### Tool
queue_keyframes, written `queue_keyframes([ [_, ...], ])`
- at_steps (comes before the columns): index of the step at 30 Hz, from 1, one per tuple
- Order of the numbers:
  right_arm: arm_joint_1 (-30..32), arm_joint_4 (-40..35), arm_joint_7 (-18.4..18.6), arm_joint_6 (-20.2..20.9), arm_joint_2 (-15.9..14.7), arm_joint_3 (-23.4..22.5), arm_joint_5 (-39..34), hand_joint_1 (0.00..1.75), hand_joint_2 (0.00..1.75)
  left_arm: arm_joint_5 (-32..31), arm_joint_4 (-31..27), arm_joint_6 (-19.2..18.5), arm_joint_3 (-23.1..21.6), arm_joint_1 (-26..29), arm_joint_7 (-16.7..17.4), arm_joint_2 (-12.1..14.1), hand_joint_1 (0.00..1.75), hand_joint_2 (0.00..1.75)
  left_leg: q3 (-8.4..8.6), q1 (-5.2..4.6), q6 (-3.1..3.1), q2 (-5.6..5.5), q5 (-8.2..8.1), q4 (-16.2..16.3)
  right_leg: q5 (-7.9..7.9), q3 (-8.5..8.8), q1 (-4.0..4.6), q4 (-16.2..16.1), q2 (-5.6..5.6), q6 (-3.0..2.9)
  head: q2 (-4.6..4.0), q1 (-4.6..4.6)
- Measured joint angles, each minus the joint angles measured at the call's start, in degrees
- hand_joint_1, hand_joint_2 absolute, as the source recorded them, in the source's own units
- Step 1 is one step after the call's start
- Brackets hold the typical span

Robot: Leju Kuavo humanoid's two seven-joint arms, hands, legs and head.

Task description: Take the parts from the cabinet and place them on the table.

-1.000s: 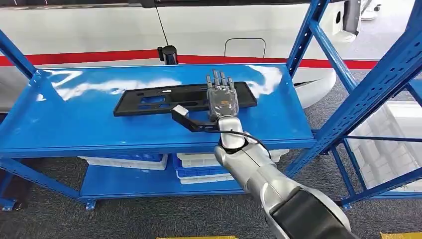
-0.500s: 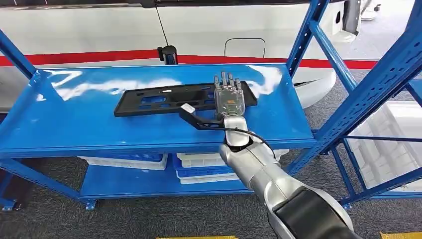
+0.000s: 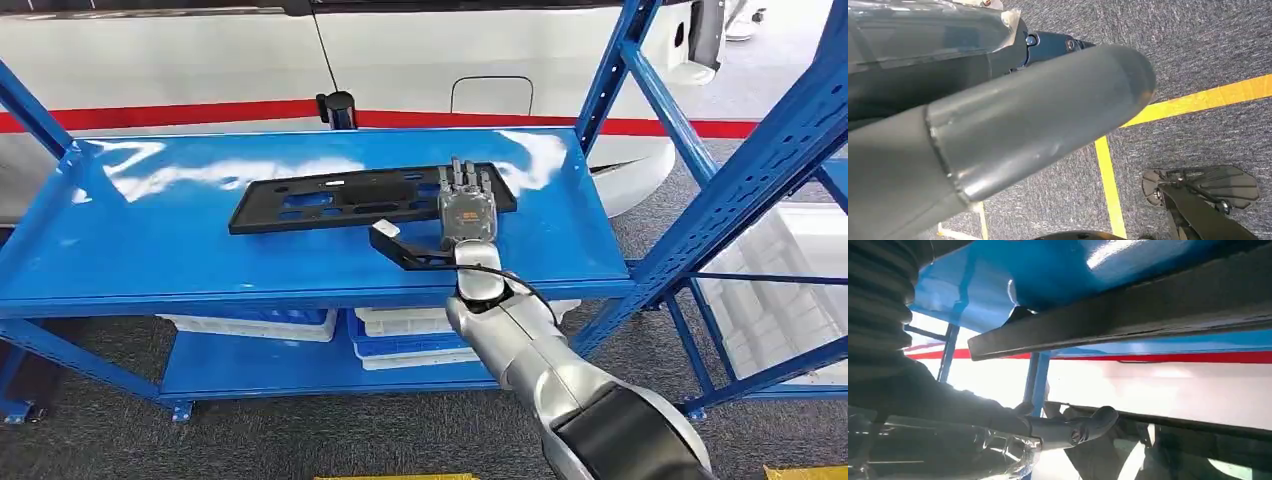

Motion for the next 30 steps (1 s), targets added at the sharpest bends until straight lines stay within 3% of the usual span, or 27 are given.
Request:
queue_keyframes([
  [2,0.1,0.0,0.1,0.1,0.0,-0.2,0.4,0.02,1.75,0.2,0.0,0.1,0.0,0.0,-0.2,0.0,0.00,0.00,0.00,0.00,0.00,0.00,0.00,0.0,0.00,0.00,0.00,0.0,0.00,0.00,0.00,0.00],
  [4,0.2,0.0,0.1,0.2,-0.1,-0.3,0.7,0.33,1.75,0.6,0.0,0.1,0.1,0.0,-0.5,0.0,0.00,0.00,0.00,0.00,0.00,0.00,0.00,0.0,0.00,0.00,0.00,0.0,0.00,0.00,0.00,0.00],
  [5,0.3,0.0,0.1,0.2,-0.1,-0.4,0.7,0.93,1.75,0.6,0.0,0.1,0.1,0.0,-0.7,0.0,0.00,0.00,0.00,0.00,0.00,0.00,0.00,0.0,0.00,0.00,0.00,0.0,0.00,0.00,0.00,0.00],
  [18,0.9,0.0,0.1,0.4,-0.1,-0.9,1.6,0.93,1.75,1.1,0.0,0.2,0.7,0.0,-1.0,-0.3,0.00,0.00,0.01,0.00,0.00,-0.01,0.00,0.0,0.00,0.02,0.00,0.0,0.00,0.00,0.00,0.00],
  [19,0.9,0.0,0.1,0.4,-0.1,-0.9,1.6,1.31,1.75,1.1,0.0,0.2,0.7,0.0,-1.0,-0.3,0.00,0.00,0.01,0.00,0.00,0.00,0.00,0.0,0.00,0.02,0.00,0.0,0.00,0.00,0.00,0.00],
  [21,0.9,0.0,0.1,0.4,-0.1,-1.0,1.6,1.61,1.75,1.1,0.0,0.2,0.7,0.0,-1.0,-0.3,0.00,0.00,0.03,0.00,0.00,0.00,0.00,0.0,0.00,0.03,0.00,0.0,0.00,0.00,0.00,0.00],
  [25,0.4,0.0,-0.1,0.4,0.0,-1.0,2.2,1.75,1.75,1.2,0.0,0.3,0.9,0.0,-0.9,-0.3,0.00,0.00,0.13,0.00,0.00,-0.02,-0.01,0.0,-0.01,0.03,0.00,0.0,0.00,0.00,0.00,0.00],
  [30,0.4,0.0,-0.6,0.6,0.0,-1.6,3.6,1.75,1.75,1.8,0.0,1.3,1.5,0.0,-1.0,-0.4,0.00,0.00,0.22,0.00,-0.01,-0.05,-0.01,0.0,-0.01,-0.02,0.00,0.0,-0.01,0.00,0.00,0.00],
])
